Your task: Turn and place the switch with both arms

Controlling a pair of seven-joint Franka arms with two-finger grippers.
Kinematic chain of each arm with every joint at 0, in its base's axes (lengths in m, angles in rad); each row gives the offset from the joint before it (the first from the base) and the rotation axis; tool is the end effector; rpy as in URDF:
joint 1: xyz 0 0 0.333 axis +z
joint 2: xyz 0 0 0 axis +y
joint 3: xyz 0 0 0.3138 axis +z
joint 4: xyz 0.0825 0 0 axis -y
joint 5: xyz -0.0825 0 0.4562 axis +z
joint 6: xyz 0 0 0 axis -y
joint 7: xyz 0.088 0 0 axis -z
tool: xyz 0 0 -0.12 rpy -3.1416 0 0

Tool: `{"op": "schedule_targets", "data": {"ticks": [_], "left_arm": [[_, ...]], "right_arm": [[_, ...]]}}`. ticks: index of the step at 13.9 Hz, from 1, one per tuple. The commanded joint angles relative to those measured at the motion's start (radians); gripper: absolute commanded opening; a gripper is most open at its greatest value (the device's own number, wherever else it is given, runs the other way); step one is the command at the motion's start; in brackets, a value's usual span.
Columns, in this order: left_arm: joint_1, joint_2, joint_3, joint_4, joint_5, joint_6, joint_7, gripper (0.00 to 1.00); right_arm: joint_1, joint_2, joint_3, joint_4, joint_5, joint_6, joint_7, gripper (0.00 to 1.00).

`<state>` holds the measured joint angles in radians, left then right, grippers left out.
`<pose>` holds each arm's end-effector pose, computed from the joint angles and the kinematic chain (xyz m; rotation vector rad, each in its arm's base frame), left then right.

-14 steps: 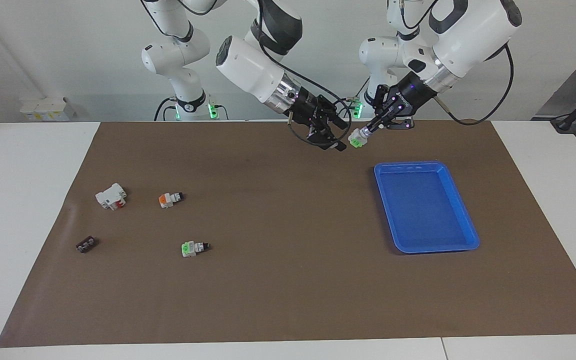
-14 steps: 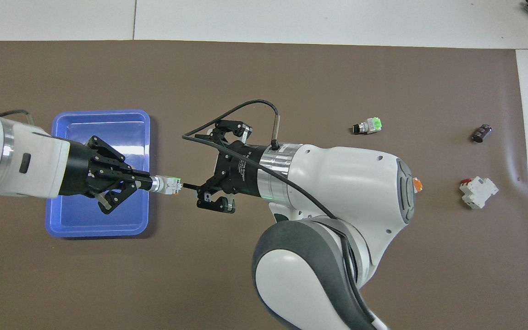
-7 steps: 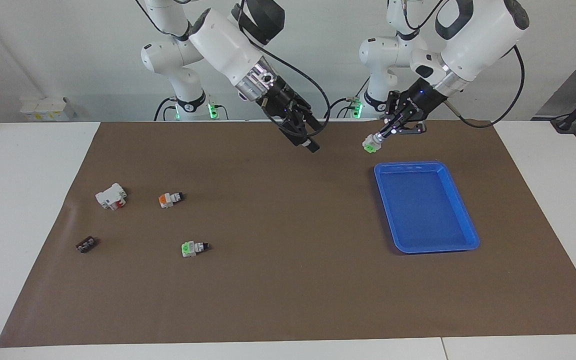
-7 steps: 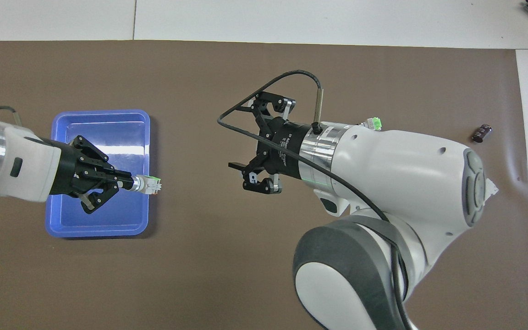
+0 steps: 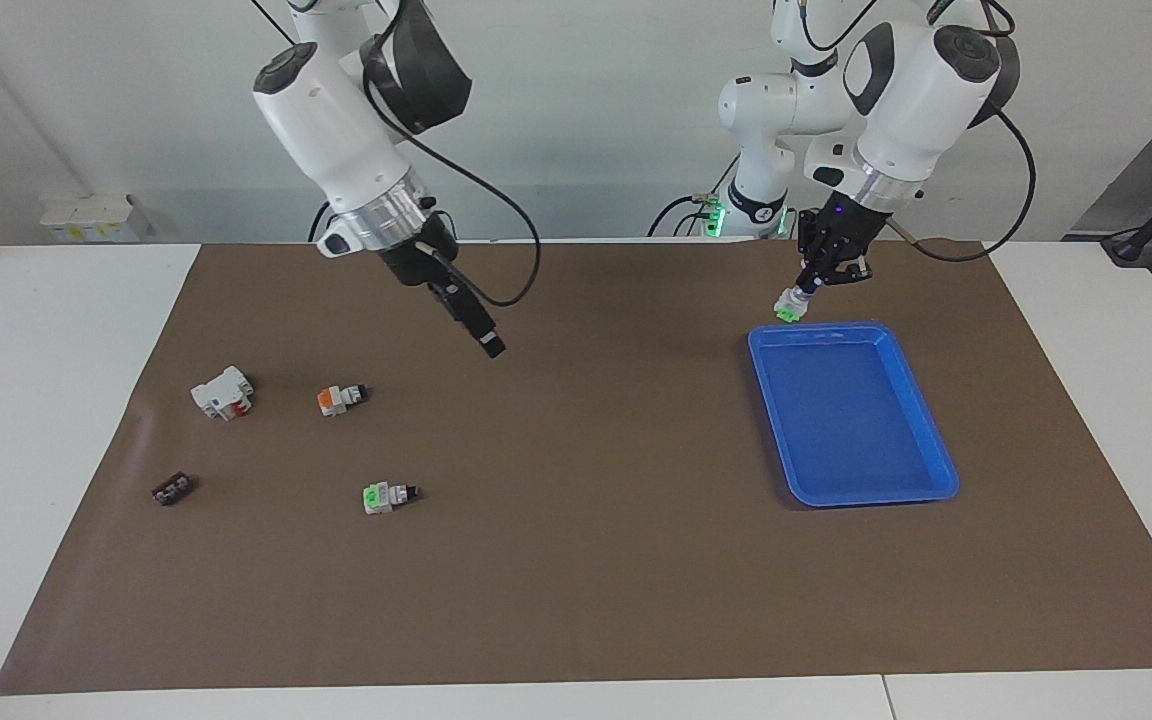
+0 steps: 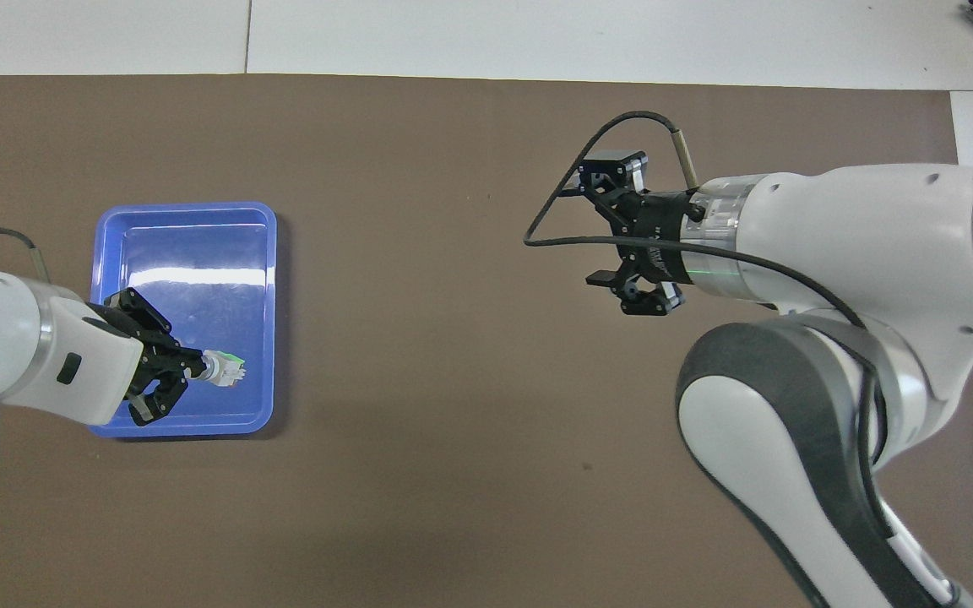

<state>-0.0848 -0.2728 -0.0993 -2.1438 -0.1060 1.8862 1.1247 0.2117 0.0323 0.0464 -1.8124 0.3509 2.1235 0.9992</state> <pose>0.5340 -0.1108 0.4821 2.4776 -1.8316 0.0717 0.6455 0.1900 0.5122 -2.4558 1.1635 -0.0450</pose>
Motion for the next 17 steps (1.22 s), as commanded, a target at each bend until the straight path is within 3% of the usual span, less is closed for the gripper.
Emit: {"op": "schedule_targets", "data": {"ticks": [1, 3, 6, 11, 14, 15, 17], "left_arm": [[0.000, -0.043, -0.005, -0.122, 0.097, 0.146, 0.014, 0.00], [0.004, -0.026, -0.005, -0.163, 0.138, 0.226, 0.012, 0.00], [-0.003, 0.033, -0.007, -0.188, 0.198, 0.310, 0.006, 0.00], [-0.042, 0.157, -0.008, -0.188, 0.210, 0.352, -0.045, 0.00], [-0.044, 0.155, -0.010, -0.206, 0.210, 0.352, -0.046, 0.00], [-0.046, 0.153, -0.010, -0.208, 0.210, 0.347, -0.046, 0.41], [-0.046, 0.155, -0.011, -0.203, 0.210, 0.341, -0.049, 0.85]], "right_arm": [[-0.101, -0.051, 0.013, -0.018, -0.134, -0.130, -0.306, 1.00], [-0.147, -0.069, -0.002, -0.012, -0.202, -0.221, -0.514, 1.00], [-0.127, -0.089, -0.101, 0.062, -0.340, -0.366, -0.669, 1.00], [-0.129, -0.094, -0.158, 0.260, -0.368, -0.611, -0.794, 1.00], [-0.126, -0.127, -0.149, 0.215, -0.377, -0.649, -0.840, 1.00], [-0.124, -0.126, -0.140, 0.215, -0.380, -0.648, -0.835, 1.00], [-0.121, -0.127, -0.135, 0.215, -0.380, -0.643, -0.832, 1.00]]}}
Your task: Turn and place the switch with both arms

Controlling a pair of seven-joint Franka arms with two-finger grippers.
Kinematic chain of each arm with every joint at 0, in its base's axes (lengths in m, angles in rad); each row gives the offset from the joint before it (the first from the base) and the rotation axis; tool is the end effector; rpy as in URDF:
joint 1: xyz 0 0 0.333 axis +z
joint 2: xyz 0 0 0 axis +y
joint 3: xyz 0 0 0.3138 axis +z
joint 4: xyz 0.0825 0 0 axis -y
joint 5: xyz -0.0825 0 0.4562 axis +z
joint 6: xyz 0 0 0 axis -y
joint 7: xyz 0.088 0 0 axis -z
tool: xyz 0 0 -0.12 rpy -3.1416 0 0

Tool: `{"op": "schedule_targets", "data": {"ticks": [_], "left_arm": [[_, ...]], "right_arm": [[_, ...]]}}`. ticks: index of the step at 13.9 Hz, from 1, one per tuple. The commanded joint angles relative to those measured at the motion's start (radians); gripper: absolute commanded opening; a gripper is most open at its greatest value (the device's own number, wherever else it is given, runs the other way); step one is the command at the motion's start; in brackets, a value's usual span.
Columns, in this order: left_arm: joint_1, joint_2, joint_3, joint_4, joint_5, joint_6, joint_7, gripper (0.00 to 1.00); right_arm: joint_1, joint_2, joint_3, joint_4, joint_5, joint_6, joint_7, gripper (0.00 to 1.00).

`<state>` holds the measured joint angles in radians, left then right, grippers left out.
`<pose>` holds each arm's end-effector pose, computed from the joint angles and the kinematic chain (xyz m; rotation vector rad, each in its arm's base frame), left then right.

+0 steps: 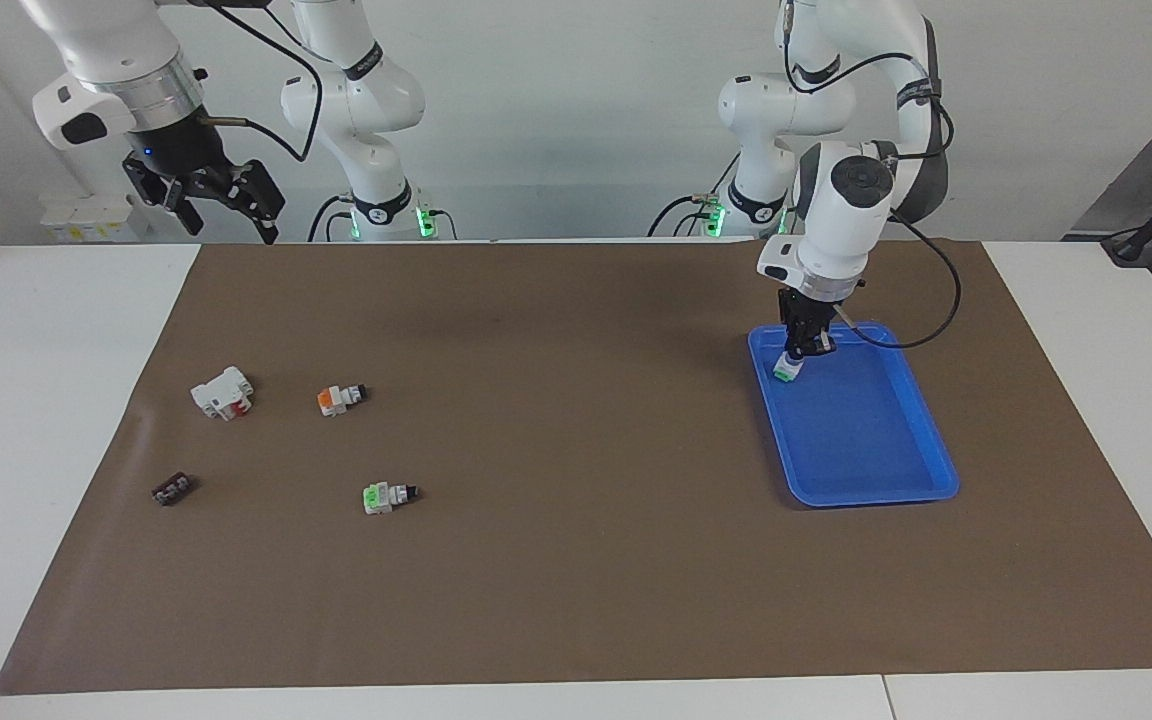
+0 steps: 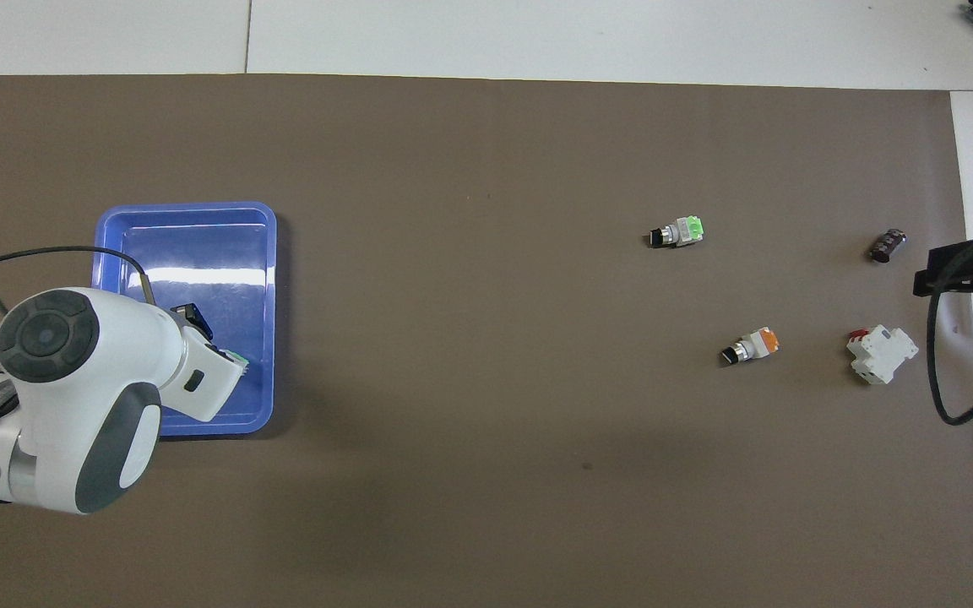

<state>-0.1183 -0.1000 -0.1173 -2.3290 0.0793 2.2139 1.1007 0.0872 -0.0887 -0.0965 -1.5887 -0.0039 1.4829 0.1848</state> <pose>0.5341 -0.1242 0.3181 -2.3715 1.9647 0.0708 0.5896 -0.0084 0.6457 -3.1236 0.3039 0.0280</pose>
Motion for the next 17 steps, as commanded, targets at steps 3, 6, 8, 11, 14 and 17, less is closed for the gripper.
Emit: {"op": "schedule_targets", "data": {"ticks": [3, 6, 8, 11, 14, 17], "left_arm": [[-0.012, -0.030, 0.008, 0.002, 0.025, -0.029, -0.025, 0.99], [0.003, -0.110, 0.013, 0.014, 0.023, -0.075, -0.069, 0.99], [0.017, -0.154, 0.022, 0.014, 0.023, -0.112, -0.203, 0.99], [0.009, -0.176, 0.076, 0.011, 0.023, -0.197, -0.454, 0.99], [0.017, -0.173, 0.083, 0.019, 0.020, -0.197, -0.741, 0.99], [0.031, -0.143, 0.085, 0.130, 0.010, -0.279, -0.841, 1.00]], "right_arm": [[0.009, -0.006, 0.011, -0.008, -0.045, -0.003, -0.018, 1.00], [0.013, -0.008, 0.011, -0.010, -0.047, -0.006, -0.018, 1.00], [0.013, -0.008, 0.011, -0.010, -0.048, -0.004, -0.018, 1.00], [0.009, -0.008, 0.011, -0.010, -0.048, -0.006, -0.019, 1.00], [0.009, -0.008, 0.011, -0.011, -0.048, -0.007, -0.019, 1.00], [0.009, -0.008, 0.011, -0.013, -0.048, -0.004, -0.018, 1.00]]}}
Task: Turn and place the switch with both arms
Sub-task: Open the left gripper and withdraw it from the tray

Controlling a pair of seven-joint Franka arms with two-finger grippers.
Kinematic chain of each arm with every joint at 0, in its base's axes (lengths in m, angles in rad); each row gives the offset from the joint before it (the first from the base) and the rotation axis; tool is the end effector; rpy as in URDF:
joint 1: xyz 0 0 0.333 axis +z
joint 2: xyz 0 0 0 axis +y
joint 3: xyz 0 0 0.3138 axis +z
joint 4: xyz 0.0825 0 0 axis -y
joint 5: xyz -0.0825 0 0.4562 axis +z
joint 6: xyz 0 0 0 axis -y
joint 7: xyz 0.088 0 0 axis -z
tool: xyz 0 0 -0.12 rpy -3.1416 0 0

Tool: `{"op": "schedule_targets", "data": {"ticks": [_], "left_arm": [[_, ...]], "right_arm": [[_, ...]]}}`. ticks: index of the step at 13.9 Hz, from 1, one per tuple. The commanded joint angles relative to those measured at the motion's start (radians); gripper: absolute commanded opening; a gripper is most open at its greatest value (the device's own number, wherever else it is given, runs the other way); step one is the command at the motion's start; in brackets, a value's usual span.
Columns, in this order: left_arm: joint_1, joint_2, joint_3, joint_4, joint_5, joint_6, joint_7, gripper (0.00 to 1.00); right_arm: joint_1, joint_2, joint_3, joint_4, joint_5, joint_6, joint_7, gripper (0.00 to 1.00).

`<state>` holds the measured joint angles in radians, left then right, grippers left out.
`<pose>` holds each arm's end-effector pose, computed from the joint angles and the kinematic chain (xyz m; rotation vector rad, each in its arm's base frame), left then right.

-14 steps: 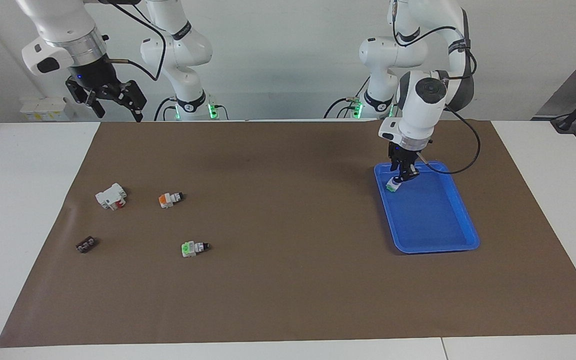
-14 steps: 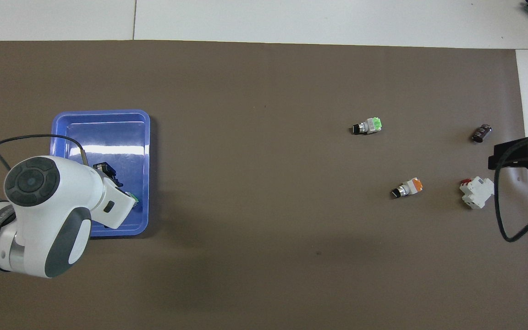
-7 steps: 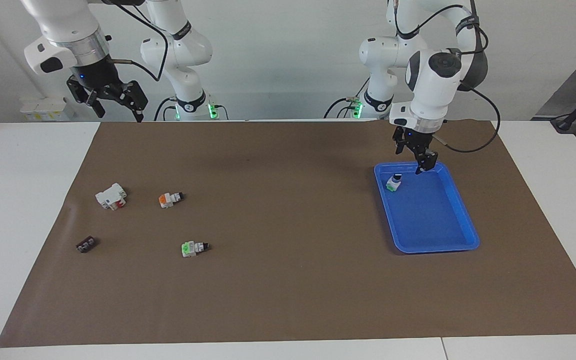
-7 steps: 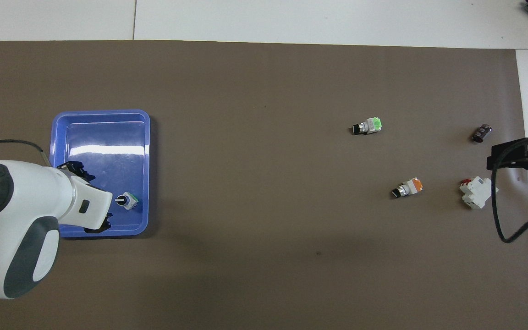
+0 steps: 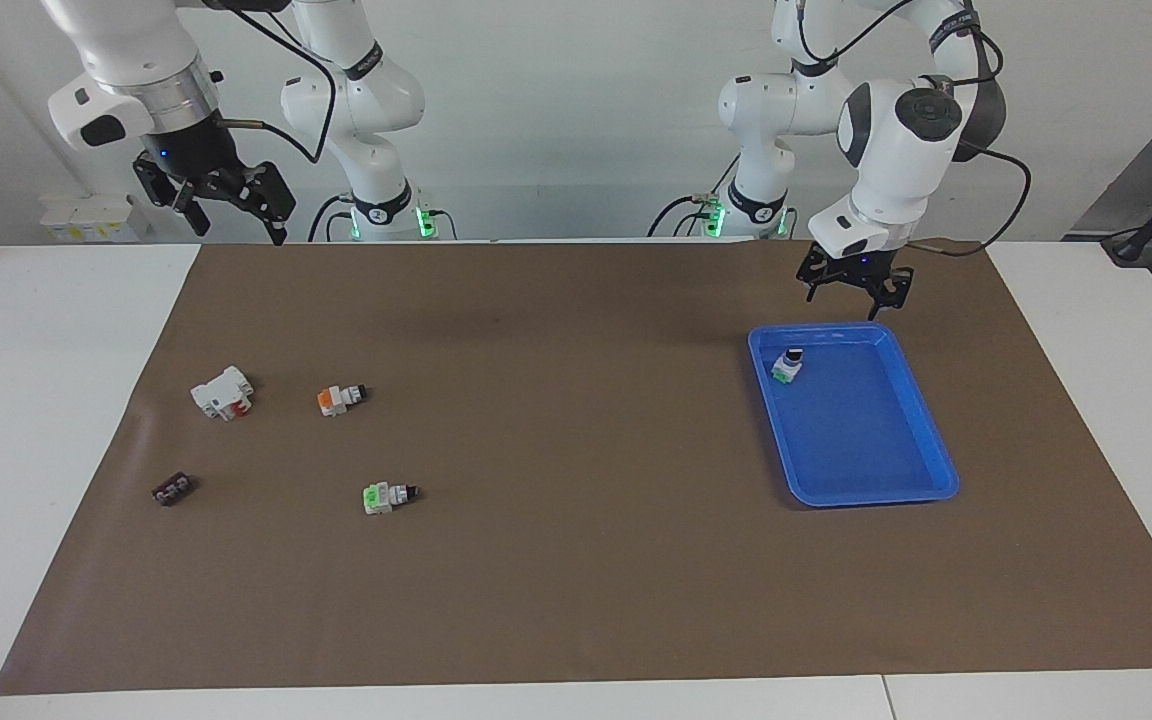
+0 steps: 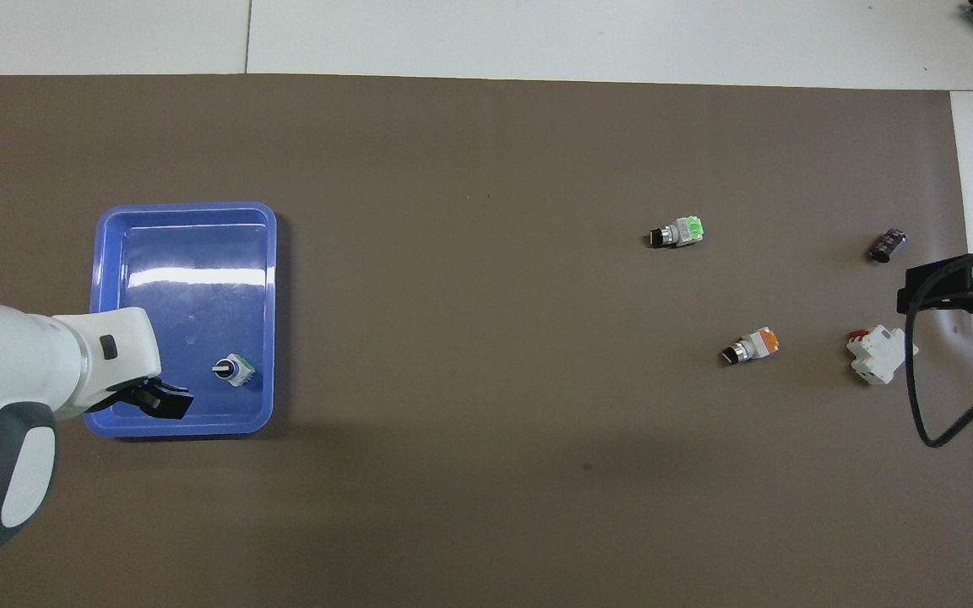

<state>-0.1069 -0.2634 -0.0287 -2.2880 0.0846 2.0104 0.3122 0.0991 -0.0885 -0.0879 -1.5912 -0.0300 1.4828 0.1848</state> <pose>0.5265 -0.0658 0.4106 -2.9704 0.7321 0.0334 0.5897 0.0006 0.6443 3.1054 -0.2732 -0.0280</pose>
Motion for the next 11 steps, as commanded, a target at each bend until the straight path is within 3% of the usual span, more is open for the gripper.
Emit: {"op": "schedule_targets", "data": {"ticks": [1, 7, 11], "left_arm": [[0.030, 0.054, -0.004, 0.158, -0.005, -0.123, -0.055, 1.00], [0.061, 0.209, -0.002, 0.580, -0.111, -0.346, -0.182, 1.00], [0.084, 0.263, -0.004, 0.737, -0.141, -0.453, -0.191, 1.00]], "right_arm": [[-0.002, -0.008, 0.002, -0.009, -0.022, -0.006, -0.019, 1.00], [0.001, -0.010, 0.004, -0.010, -0.054, -0.003, -0.024, 1.00], [0.001, -0.010, 0.004, -0.009, -0.064, -0.006, -0.024, 1.00]]}}
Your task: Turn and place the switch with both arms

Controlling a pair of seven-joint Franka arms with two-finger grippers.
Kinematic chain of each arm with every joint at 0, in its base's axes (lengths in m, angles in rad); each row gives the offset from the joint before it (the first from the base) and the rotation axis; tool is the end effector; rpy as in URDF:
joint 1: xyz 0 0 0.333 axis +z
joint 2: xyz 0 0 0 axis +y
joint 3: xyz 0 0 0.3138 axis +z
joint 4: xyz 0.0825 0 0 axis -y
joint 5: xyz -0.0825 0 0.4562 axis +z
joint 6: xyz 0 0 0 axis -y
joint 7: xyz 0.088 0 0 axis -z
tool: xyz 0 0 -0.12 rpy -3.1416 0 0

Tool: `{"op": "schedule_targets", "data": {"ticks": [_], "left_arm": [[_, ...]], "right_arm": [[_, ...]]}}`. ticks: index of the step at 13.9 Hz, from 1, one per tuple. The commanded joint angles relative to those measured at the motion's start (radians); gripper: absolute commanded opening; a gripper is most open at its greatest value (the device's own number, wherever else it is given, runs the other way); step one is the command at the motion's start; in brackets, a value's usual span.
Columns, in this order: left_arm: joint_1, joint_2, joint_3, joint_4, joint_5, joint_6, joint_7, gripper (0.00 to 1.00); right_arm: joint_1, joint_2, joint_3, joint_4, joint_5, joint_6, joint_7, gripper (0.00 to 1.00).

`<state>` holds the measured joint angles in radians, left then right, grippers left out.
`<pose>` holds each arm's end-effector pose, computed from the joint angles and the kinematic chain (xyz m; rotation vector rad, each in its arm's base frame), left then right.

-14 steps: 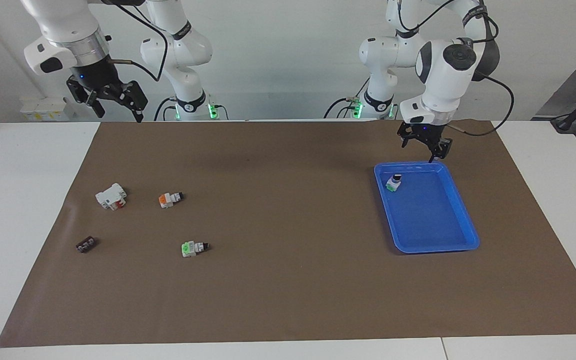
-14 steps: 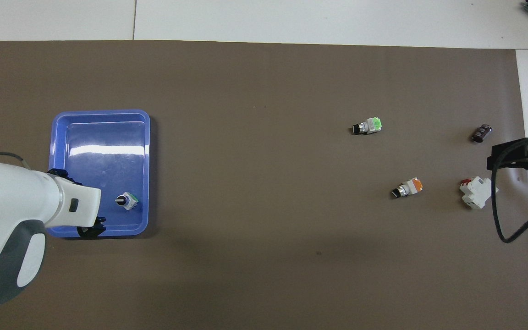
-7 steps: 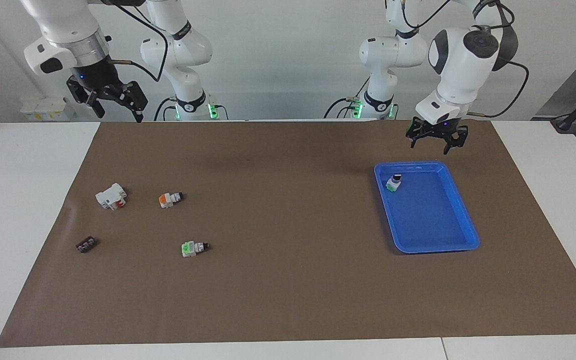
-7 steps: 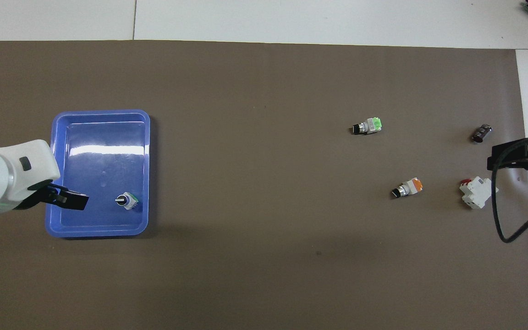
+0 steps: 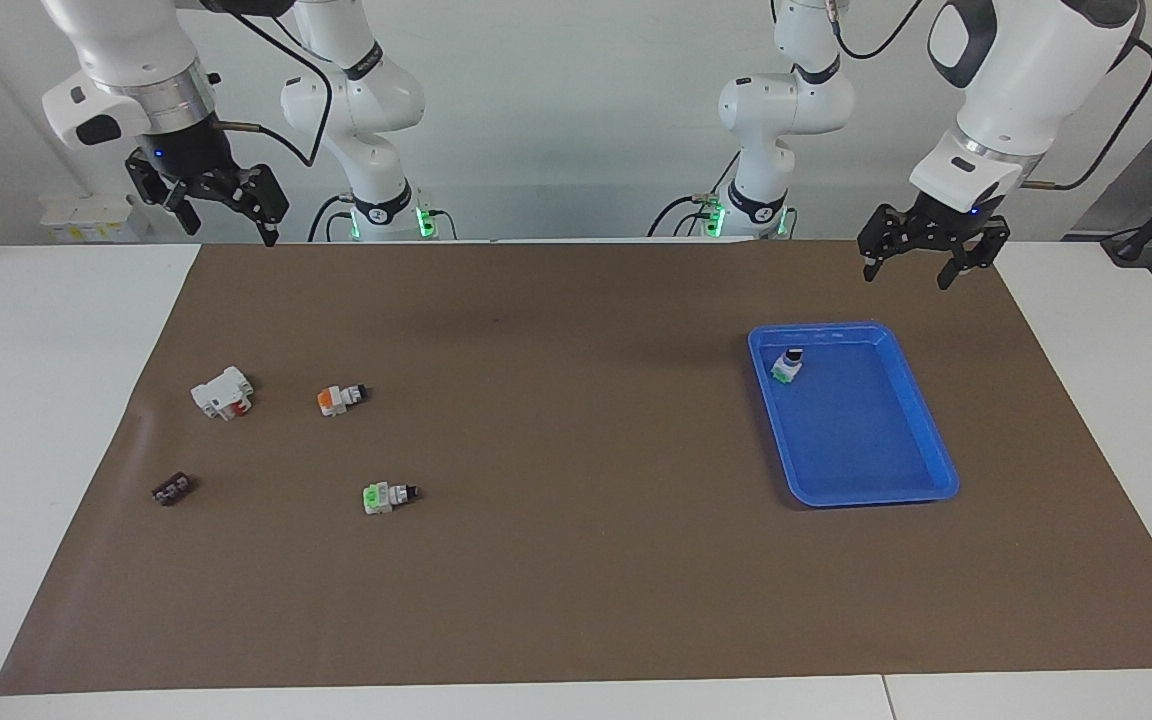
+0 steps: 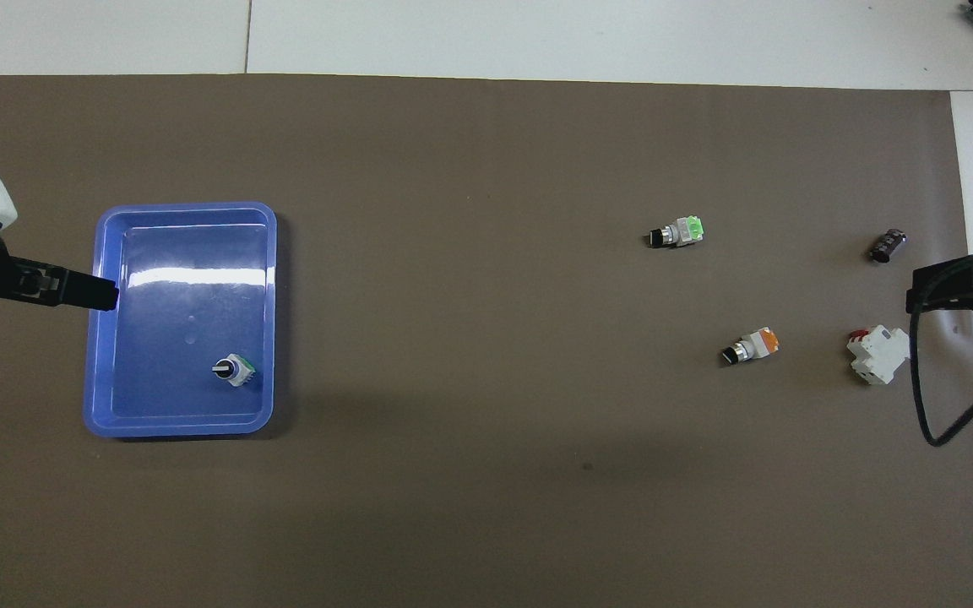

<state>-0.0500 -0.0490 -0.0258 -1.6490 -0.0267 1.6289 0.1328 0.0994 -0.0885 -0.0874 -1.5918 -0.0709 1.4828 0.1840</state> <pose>0.6149 -0.0501 0.6022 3.0999 -0.3227 0.0461 0.5897 -0.0041 0.6442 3.0647 -0.2721 -0.0224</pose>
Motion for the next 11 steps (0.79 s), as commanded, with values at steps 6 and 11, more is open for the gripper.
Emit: {"op": "schedule_targets", "data": {"ticks": [6, 11], "left_arm": [[0.045, 0.021, -0.006, 0.104, -0.036, -0.141, -0.099, 1.00], [0.042, 0.020, -0.013, 0.103, -0.010, -0.147, -0.099, 1.00]], "right_arm": [[-0.003, -0.004, 0.001, -0.002, 0.005, -0.010, -0.021, 1.00], [-0.074, -0.002, 0.052, 0.009, 0.029, -0.019, -0.012, 1.00]]}}
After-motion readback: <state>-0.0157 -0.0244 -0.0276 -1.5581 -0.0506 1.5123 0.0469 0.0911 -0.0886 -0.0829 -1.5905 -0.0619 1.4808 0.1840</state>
